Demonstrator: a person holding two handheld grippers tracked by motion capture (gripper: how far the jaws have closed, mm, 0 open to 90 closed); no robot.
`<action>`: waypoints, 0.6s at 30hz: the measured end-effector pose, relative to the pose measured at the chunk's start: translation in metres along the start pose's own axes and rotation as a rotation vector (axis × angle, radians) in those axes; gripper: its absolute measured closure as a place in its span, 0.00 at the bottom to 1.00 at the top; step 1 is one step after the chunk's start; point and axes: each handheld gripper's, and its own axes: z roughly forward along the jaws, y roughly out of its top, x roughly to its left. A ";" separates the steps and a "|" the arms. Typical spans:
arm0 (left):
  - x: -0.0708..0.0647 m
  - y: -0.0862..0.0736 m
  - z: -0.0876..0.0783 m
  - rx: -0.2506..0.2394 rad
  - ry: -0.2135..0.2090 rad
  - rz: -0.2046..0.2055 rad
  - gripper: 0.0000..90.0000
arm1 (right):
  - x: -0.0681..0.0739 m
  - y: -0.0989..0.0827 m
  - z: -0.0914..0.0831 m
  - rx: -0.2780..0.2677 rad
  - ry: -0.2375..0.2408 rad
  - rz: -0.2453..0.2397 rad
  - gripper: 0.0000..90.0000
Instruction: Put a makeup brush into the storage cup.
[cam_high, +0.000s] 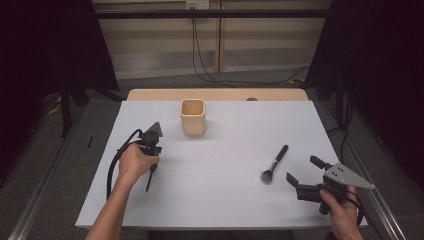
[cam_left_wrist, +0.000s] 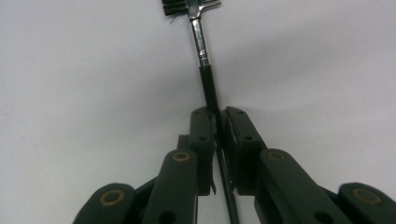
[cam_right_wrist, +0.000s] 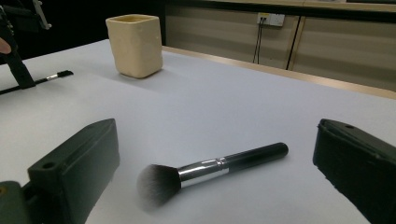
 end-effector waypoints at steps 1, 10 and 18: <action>0.000 0.000 0.000 -0.002 -0.003 0.002 0.93 | 0.000 0.000 0.000 0.000 -0.001 0.001 0.00; 0.004 -0.002 -0.001 -0.016 -0.030 0.005 0.96 | 0.000 0.000 0.000 0.002 -0.003 0.000 0.00; 0.016 -0.011 -0.001 -0.082 -0.112 -0.009 0.96 | 0.000 0.000 0.001 0.005 0.001 -0.006 0.00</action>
